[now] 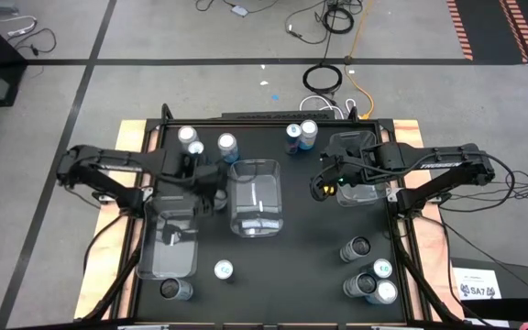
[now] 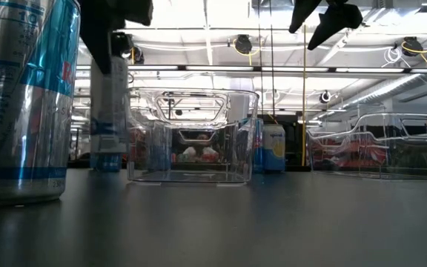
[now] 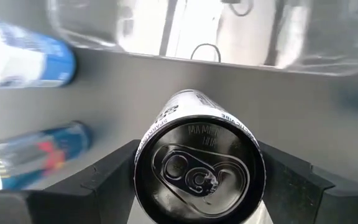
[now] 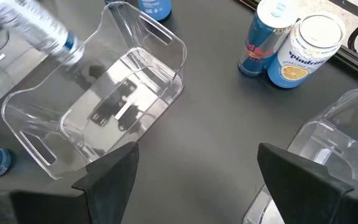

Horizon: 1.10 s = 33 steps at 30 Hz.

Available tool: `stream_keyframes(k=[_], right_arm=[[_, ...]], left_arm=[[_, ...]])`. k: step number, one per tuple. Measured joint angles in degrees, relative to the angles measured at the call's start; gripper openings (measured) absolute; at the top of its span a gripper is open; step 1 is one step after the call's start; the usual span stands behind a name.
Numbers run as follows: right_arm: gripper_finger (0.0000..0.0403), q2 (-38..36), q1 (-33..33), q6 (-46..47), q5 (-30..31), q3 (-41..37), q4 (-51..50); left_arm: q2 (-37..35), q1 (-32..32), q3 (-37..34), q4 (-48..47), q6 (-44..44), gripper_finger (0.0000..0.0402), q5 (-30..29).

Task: Sort soda cans
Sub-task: Move the white soda can to the top left of the table

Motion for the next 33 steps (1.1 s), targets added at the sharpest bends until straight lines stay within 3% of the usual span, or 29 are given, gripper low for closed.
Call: stream_keyframes(k=[9, 17, 33], right_arm=[[0.0322, 0.00, -0.02, 0.42, 0.00, 0.00, -0.01], [0.0322, 0.00, 0.00, 1.27, -0.02, 0.00, -0.12], [0.0322, 0.00, -0.15, 1.55, -0.02, 0.00, -0.07]], left_arm=[[-0.54, 11.61, -1.43, 1.12, 9.60, 0.0289, 3.58], [-1.77, 18.64, -5.97, 6.94, 11.68, 0.0290, 6.39], [-1.81, 22.30, -5.90, 6.12, 11.22, 0.0290, 6.03]])
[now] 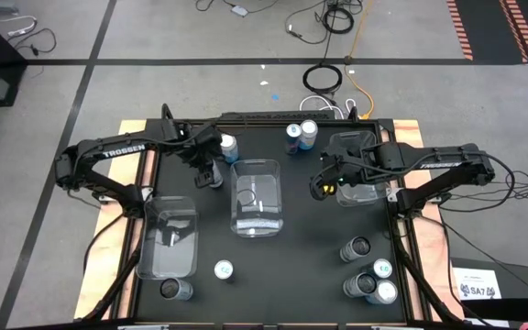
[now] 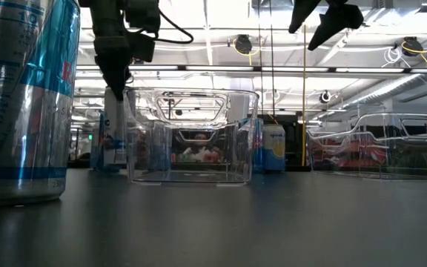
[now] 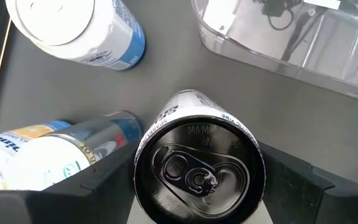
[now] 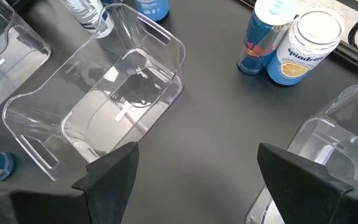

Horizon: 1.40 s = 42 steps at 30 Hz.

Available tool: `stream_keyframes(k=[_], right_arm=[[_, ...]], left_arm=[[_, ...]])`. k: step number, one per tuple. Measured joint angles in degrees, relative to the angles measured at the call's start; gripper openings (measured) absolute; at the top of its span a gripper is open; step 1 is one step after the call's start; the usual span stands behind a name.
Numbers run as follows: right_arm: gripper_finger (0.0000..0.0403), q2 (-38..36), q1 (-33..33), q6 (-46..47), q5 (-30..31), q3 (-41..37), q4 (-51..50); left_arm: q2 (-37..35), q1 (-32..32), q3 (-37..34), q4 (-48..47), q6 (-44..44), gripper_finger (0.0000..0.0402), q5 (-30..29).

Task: Sort soda cans
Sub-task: Move the white soda can to the top left of the table

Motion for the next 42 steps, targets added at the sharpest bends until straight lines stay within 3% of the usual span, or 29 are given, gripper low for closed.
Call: stream_keyframes(k=[12, 30, 42], right_arm=[[0.0322, 0.00, 0.00, -0.01, 0.00, 0.00, 0.04], [0.0322, 0.00, 0.04, 0.01, 0.00, 0.00, 0.07], [0.0322, 0.00, 0.22, 1.47, -0.32, 0.00, 0.07]], left_arm=[[0.02, -0.07, 0.00, 0.08, -1.53, 0.0291, 0.00], [0.07, -0.07, -1.86, 0.45, -4.55, 0.0325, -0.22], [0.07, -0.11, 6.07, -5.45, -4.46, 0.0325, -2.97]])
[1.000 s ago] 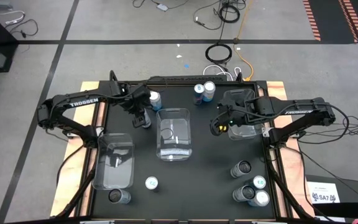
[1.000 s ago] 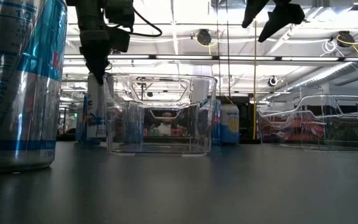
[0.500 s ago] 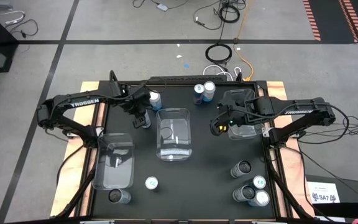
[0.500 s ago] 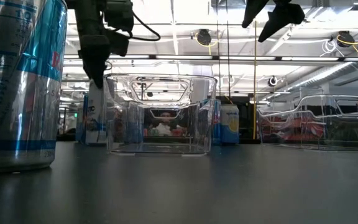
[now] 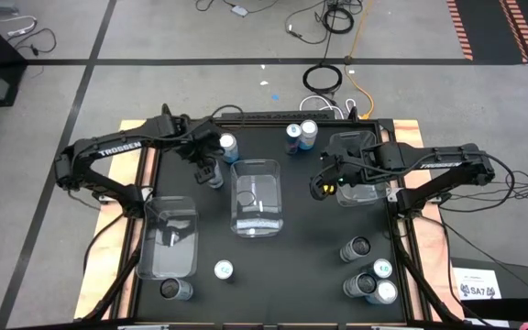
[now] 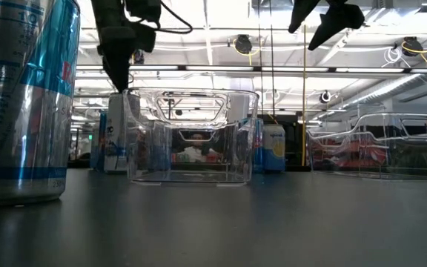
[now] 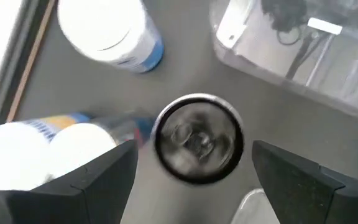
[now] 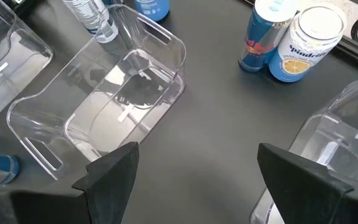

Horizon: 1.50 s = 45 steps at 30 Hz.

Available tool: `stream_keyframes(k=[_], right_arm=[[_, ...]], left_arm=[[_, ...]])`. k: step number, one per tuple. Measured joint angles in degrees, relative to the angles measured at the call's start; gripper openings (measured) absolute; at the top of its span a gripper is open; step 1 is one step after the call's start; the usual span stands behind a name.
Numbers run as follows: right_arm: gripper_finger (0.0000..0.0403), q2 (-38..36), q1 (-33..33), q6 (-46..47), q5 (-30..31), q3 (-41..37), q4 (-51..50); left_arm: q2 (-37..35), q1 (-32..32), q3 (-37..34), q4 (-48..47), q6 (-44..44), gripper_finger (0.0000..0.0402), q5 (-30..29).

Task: Sort soda cans
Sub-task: Move the white soda can to the top left of the table, then move the bottom left blue soda can to the bottom right of the table

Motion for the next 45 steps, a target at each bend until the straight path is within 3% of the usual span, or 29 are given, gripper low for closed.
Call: stream_keyframes(k=[6, 10, 16, 18, 21, 26, 30, 35, 41, 45], right_arm=[[0.0322, 0.00, 0.33, 0.03, 0.02, 0.00, 0.39], [0.0322, 0.00, 0.33, -3.29, -0.29, 0.00, 6.57], [0.0322, 0.37, 0.33, -19.85, -10.82, 0.00, 25.67], [0.0322, 1.06, 0.69, -25.63, -14.52, 0.00, 31.14], [0.0322, 2.84, 1.79, -32.79, -16.50, 0.00, 35.89], [0.0322, 7.91, 4.68, -34.94, -16.73, 1.88, 36.62], [0.0319, 15.22, 7.49, -35.38, -15.81, 9.21, 34.02], [0.0313, 28.00, 9.65, -34.15, -12.87, 24.95, 23.83], [0.0312, 42.99, 10.66, -29.15, -11.87, 43.46, 11.84], [0.0312, 49.27, 11.59, -25.99, -12.63, 48.51, 10.09]], left_arm=[[-0.26, 0.00, 5.64, -9.23, -4.35, 0.0325, -0.65], [-2.00, -0.57, 8.22, -13.54, -12.16, 0.0325, 1.23], [-5.00, -3.47, 8.49, -20.95, -24.46, 0.0325, 6.70], [-6.79, -6.18, 7.32, -19.32, -26.40, 0.0325, 6.86], [-10.47, -11.91, 4.80, -13.53, -21.66, 0.0325, 7.04], [-17.62, -18.99, -0.60, -7.49, -18.48, 0.0325, 6.33], [-24.38, -20.90, -6.74, -1.90, -15.75, 0.0325, 5.74], [-30.59, -21.07, -13.04, -1.21, -16.12, 0.0325, 7.69], [-33.78, -21.07, -17.25, -0.63, -16.44, 0.0325, 7.91], [-34.13, -21.05, -18.02, -0.41, -15.73, 0.0325, 7.93]])
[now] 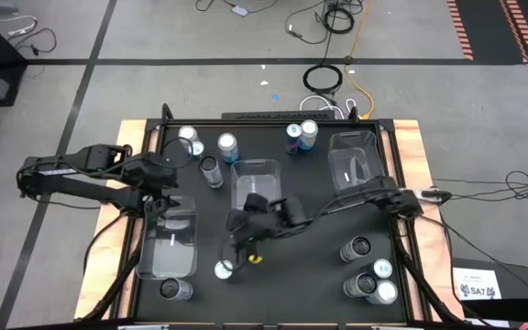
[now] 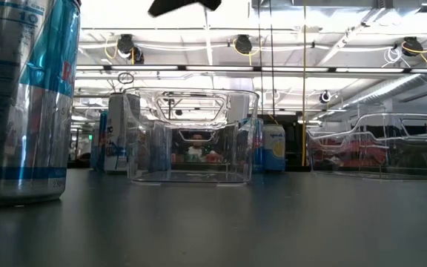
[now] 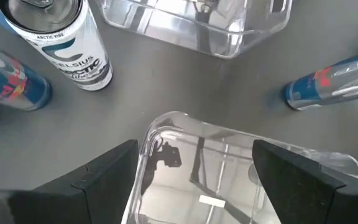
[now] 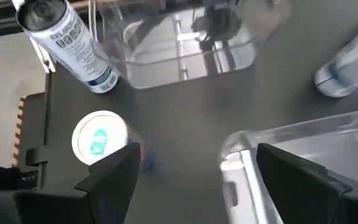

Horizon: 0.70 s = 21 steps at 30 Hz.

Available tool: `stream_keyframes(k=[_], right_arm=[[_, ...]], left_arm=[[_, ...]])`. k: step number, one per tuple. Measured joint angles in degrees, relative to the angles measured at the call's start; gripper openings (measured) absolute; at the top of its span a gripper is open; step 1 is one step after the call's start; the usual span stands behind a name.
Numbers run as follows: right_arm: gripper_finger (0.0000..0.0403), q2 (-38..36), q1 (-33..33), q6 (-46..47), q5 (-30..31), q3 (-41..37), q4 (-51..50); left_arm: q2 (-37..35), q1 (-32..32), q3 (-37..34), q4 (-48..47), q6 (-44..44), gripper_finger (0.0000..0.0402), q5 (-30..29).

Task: Sort soda cans
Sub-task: Move the bottom left blue soda can to the bottom right of the table

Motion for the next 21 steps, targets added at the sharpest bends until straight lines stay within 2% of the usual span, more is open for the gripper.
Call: stream_keyframes(k=[7, 13, 17, 21], right_arm=[[0.0312, 2.84, 2.39, 7.63, -3.79, 0.67, 1.45], [0.0312, 3.67, 5.65, -0.25, -3.79, 0.67, 1.43], [0.0312, 5.41, 6.94, -2.00, -3.43, 0.65, 1.89], [0.0312, 7.48, 7.07, -2.44, 1.38, 0.65, 3.85]], left_arm=[[0.03, 0.00, -0.84, 0.41, 1.21, 0.0325, 0.02], [0.05, 0.02, -0.84, 0.44, 1.26, 0.0325, 0.02], [0.05, 0.02, -0.84, 0.44, 1.17, 0.0325, 0.02], [0.05, 0.02, -0.84, 0.48, 1.19, 0.0325, 0.02]])
